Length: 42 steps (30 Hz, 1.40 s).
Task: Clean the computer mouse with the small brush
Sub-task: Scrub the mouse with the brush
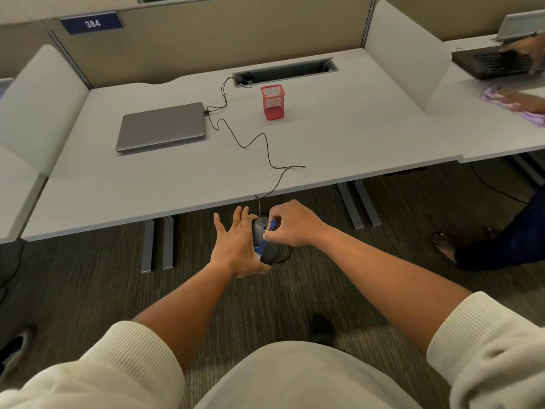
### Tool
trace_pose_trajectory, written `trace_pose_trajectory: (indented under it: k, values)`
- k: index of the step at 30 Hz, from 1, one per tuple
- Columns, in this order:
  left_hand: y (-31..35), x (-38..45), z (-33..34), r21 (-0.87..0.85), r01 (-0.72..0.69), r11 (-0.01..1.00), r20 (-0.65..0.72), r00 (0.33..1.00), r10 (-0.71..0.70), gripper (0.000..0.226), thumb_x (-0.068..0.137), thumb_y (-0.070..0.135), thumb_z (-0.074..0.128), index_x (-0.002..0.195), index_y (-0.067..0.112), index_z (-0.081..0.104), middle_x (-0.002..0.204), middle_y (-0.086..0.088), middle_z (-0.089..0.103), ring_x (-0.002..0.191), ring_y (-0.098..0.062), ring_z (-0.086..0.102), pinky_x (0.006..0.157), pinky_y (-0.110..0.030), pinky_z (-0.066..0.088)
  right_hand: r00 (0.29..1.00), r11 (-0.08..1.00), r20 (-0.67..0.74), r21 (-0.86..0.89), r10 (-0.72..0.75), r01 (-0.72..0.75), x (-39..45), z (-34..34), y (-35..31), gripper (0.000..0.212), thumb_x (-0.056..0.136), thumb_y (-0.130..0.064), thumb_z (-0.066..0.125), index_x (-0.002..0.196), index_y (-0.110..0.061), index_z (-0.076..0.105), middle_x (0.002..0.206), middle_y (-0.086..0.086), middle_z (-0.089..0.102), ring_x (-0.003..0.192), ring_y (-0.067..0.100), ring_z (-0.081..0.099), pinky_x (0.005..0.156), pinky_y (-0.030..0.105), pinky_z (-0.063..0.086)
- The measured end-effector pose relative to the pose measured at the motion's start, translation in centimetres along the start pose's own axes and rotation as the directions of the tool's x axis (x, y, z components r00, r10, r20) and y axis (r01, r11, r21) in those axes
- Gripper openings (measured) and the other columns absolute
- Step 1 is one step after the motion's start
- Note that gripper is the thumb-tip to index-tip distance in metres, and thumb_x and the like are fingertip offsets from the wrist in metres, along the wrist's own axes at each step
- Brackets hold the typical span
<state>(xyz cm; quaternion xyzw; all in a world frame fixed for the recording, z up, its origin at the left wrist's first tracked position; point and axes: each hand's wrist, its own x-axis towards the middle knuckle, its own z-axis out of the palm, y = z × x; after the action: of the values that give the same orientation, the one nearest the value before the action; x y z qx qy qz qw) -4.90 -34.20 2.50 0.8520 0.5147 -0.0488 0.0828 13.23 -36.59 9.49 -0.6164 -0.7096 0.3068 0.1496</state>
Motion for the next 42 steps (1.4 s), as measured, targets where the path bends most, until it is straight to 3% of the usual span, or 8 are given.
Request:
trace_pose_trajectory:
  k: [4,9,16,22,27,33,38,42]
  values:
    - [0.0,0.0,-0.1,-0.004,-0.001,1.000,-0.003,1.000,0.001,0.134,0.050,0.082,0.072,0.155,0.021,0.015,0.167,-0.008,0.007,0.153,-0.023,-0.009,0.109,-0.061,-0.027,0.974,0.997,-0.219,-0.042,0.055,-0.066,0.5,-0.5,-0.4,0.017,0.082,-0.034,0.070,0.073,-0.021,0.063,0.068,-0.003,0.065,0.063,0.013,0.059,0.057,0.028,0.047]
    - [0.1,-0.3,0.0,-0.015,-0.004,1.000,-0.020,1.000,0.004,0.134,0.049,0.082,0.073,0.154,0.021,0.015,0.166,-0.009,0.011,0.153,-0.024,-0.005,0.110,-0.061,-0.025,0.934,0.989,-0.347,-0.087,0.085,-0.122,0.9,-1.4,0.2,0.013,0.086,-0.030,0.067,0.083,-0.017,0.067,0.081,0.000,0.070,0.075,0.018,0.062,0.061,0.027,0.044]
    - [-0.3,-0.8,-0.1,-0.017,-0.001,1.000,0.019,1.000,0.001,0.131,0.053,0.079,0.076,0.154,0.021,0.017,0.167,-0.009,0.007,0.153,-0.024,-0.008,0.113,-0.067,-0.016,0.995,0.997,0.100,-0.072,-0.018,0.025,0.4,-2.9,-0.2,0.014,0.079,-0.026,0.075,0.075,-0.019,0.064,0.075,-0.003,0.067,0.065,0.011,0.057,0.056,0.024,0.043]
    - [0.0,-1.1,-0.2,-0.007,-0.008,1.000,0.022,1.000,0.008,0.131,0.054,0.079,0.075,0.154,0.020,0.015,0.167,-0.008,0.007,0.153,-0.024,-0.008,0.114,-0.066,-0.015,0.990,0.990,-0.143,-0.137,-0.002,-0.018,0.8,-2.6,-0.1,0.013,0.085,-0.026,0.070,0.079,-0.022,0.059,0.085,-0.002,0.069,0.076,0.016,0.063,0.063,0.029,0.049]
    - [-0.3,-1.3,-0.2,-0.015,-0.003,1.000,0.025,1.000,0.003,0.129,0.054,0.078,0.077,0.154,0.022,0.017,0.167,-0.008,0.007,0.153,-0.024,-0.008,0.113,-0.066,-0.016,0.994,0.998,0.108,-0.058,0.010,-0.003,0.7,-2.8,0.1,0.011,0.082,-0.023,0.074,0.082,-0.016,0.066,0.090,0.000,0.072,0.079,0.017,0.065,0.071,0.034,0.053]
    - [-0.3,-1.2,-0.4,-0.002,-0.015,1.000,0.007,1.000,0.015,0.130,0.053,0.078,0.077,0.154,0.020,0.017,0.167,-0.008,0.009,0.153,-0.024,-0.007,0.113,-0.066,-0.017,0.990,0.994,-0.141,-0.106,0.024,-0.039,0.7,-2.5,0.3,0.008,0.086,-0.025,0.069,0.086,-0.016,0.067,0.091,-0.004,0.073,0.080,0.014,0.064,0.072,0.035,0.055]
    - [-0.3,-1.4,-0.4,0.019,-0.021,1.000,0.024,0.999,0.021,0.131,0.054,0.076,0.077,0.155,0.021,0.014,0.167,-0.008,0.007,0.153,-0.023,-0.009,0.113,-0.068,-0.014,0.998,1.000,0.059,-0.003,0.013,-0.013,0.7,-2.6,0.3,0.013,0.082,-0.022,0.075,0.087,-0.012,0.069,0.091,-0.002,0.073,0.084,0.017,0.067,0.079,0.041,0.057]
    - [-0.5,-1.5,-0.6,0.003,-0.029,1.000,0.006,1.000,0.029,0.132,0.053,0.076,0.078,0.154,0.020,0.014,0.167,-0.009,0.008,0.153,-0.023,-0.008,0.113,-0.067,-0.015,0.990,0.997,-0.134,-0.057,0.035,-0.043,0.7,-2.6,0.5,0.008,0.085,-0.023,0.071,0.086,-0.016,0.070,0.090,-0.006,0.073,0.083,0.013,0.066,0.078,0.042,0.057]
